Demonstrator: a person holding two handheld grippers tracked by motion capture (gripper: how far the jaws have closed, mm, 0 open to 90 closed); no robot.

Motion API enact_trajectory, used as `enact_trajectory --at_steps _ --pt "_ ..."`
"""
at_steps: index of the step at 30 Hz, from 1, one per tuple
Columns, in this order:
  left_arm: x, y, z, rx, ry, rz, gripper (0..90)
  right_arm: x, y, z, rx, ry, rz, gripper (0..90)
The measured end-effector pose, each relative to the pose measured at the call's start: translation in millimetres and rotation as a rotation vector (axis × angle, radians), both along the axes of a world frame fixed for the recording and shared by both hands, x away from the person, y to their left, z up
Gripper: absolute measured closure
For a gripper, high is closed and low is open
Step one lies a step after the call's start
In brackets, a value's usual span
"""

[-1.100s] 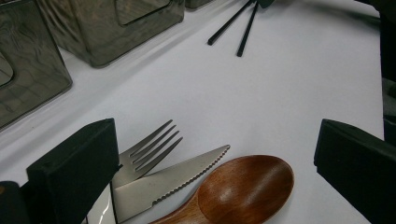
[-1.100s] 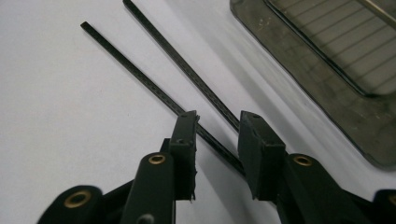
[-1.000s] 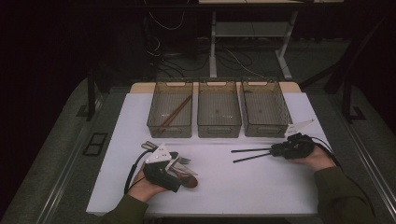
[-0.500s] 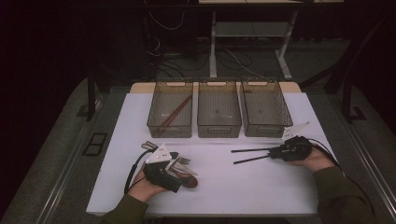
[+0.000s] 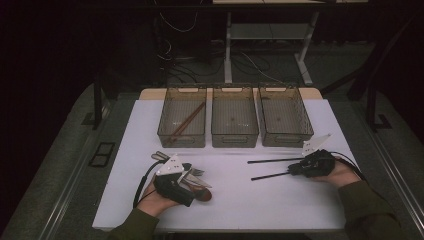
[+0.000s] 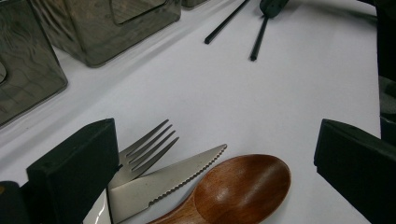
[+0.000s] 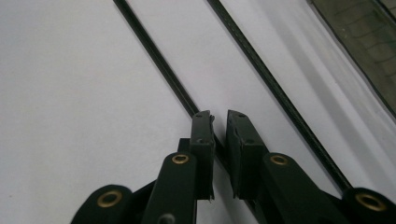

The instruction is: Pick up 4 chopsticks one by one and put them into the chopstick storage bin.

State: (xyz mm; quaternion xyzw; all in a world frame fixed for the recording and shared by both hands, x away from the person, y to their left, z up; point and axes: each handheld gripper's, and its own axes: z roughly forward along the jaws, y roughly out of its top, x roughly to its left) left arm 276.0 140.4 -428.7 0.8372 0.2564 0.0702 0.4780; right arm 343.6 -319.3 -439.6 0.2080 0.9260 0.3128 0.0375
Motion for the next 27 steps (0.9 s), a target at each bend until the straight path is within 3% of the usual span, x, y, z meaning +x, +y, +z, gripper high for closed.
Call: enact_trajectory --at_steps 17,27 --pt "-0.3 -0.9 -0.4 0.0 0.003 -0.007 0.0 -22.0 12.1 0.7 -0.011 0.038 0.097 83.3" --pt "-0.5 -1.7 -0.9 -0.002 0.006 -0.015 0.0 -33.9 12.2 -2.4 0.006 -0.005 0.117 83.2"
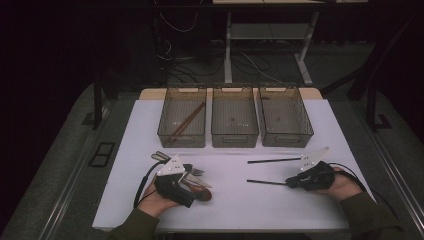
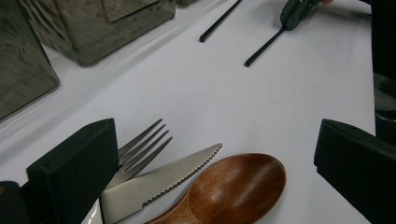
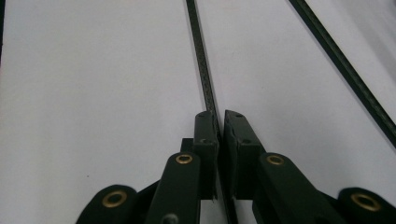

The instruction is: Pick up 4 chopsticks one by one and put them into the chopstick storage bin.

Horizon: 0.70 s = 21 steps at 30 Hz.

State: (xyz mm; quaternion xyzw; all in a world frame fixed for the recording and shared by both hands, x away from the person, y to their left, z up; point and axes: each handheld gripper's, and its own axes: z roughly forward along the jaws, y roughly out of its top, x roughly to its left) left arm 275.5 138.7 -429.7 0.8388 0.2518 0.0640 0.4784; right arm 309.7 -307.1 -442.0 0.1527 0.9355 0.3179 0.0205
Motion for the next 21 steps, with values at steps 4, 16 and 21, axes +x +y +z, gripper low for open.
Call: enact_trajectory --at_steps 4,16,21 --pt "0.0 0.1 0.0 -0.002 0.001 -0.001 0.0 0.2 -0.3 0.0 -0.002 -0.012 0.017 84.7" --pt "-0.3 0.9 0.3 -0.003 0.003 -0.001 0.0 -0.2 2.8 2.8 0.042 0.021 -0.007 85.9" --pt "0.2 2.0 0.4 -0.006 0.002 0.0 0.0 -1.0 -2.8 11.4 0.12 0.049 -0.073 85.9"
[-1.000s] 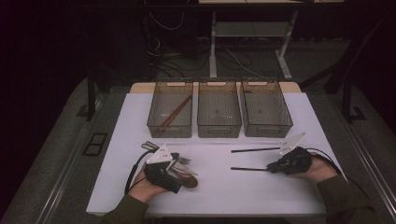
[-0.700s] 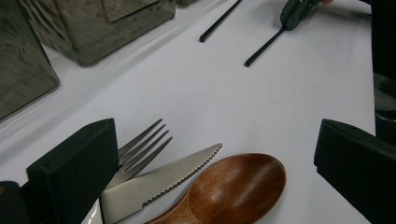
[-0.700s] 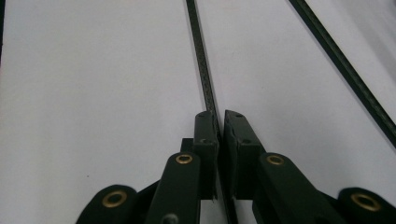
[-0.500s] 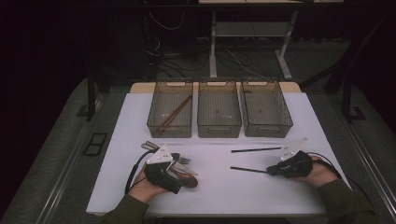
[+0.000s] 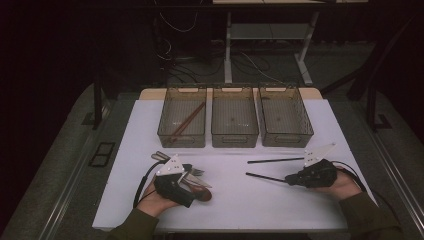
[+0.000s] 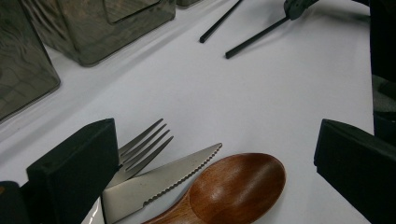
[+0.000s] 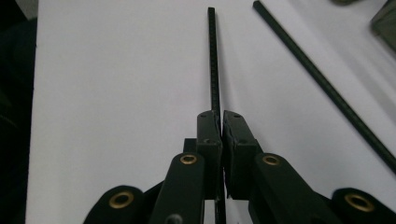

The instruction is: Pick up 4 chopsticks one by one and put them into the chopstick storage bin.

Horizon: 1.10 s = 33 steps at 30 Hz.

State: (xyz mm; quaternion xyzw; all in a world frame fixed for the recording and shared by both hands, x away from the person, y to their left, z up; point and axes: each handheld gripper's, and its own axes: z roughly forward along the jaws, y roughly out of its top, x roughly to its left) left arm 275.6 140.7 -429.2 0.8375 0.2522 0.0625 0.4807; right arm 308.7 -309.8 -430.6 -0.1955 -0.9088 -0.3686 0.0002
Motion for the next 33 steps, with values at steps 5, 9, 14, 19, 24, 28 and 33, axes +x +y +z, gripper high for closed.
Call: enact_trajectory --at_steps 5,9,14,19,24,28,33 --pt "-1.4 1.2 0.8 0.002 -0.003 0.004 0.0 1.3 -3.9 8.2 0.04 -0.012 -0.032 85.9" --pt "-3.9 2.8 1.7 -0.001 -0.007 0.004 0.0 2.7 -3.1 12.7 0.048 -0.021 -0.057 85.9" --pt "-8.2 5.8 0.4 0.001 -0.017 0.015 0.0 6.8 1.2 21.1 0.088 -0.016 -0.095 85.8" --pt "-9.6 9.3 -1.0 0.014 -0.023 0.019 0.0 10.9 7.7 29.5 0.109 -0.03 -0.116 85.8" --pt "-9.5 13.3 -4.8 0.038 -0.027 0.019 0.0 16.6 16.5 35.1 0.12 -0.027 -0.128 85.8" --pt "-8.4 15.9 -6.4 0.046 -0.026 0.014 0.0 22.1 24.1 39.2 0.124 -0.028 -0.142 85.8" --pt "-8.9 18.6 -5.1 0.026 -0.026 0.014 0.0 29.4 36.5 44.0 0.128 -0.034 -0.156 85.8"
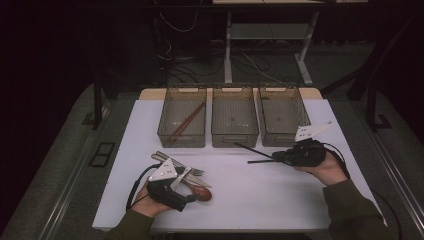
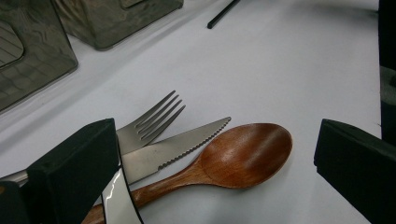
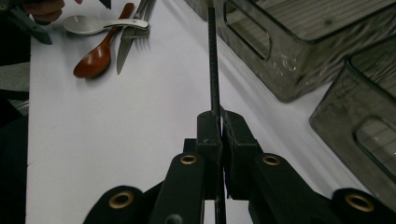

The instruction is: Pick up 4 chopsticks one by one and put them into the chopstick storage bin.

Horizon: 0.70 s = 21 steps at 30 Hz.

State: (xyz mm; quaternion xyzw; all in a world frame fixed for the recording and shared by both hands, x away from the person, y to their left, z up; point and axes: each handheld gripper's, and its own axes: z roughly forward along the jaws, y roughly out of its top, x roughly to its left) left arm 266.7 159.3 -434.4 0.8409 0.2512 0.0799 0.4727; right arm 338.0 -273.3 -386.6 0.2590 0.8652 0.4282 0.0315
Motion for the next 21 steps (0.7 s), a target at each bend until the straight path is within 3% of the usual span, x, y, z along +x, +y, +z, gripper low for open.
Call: enact_trajectory --at_steps 8,21 --pt "1.1 2.7 -1.8 0.019 0.003 0.002 0.0 11.5 23.0 6.2 0.004 -0.007 -0.013 85.8" --pt "1.4 4.7 -0.1 -0.012 0.009 0.021 0.0 34.3 57.7 17.8 -0.007 -0.03 -0.052 85.8"
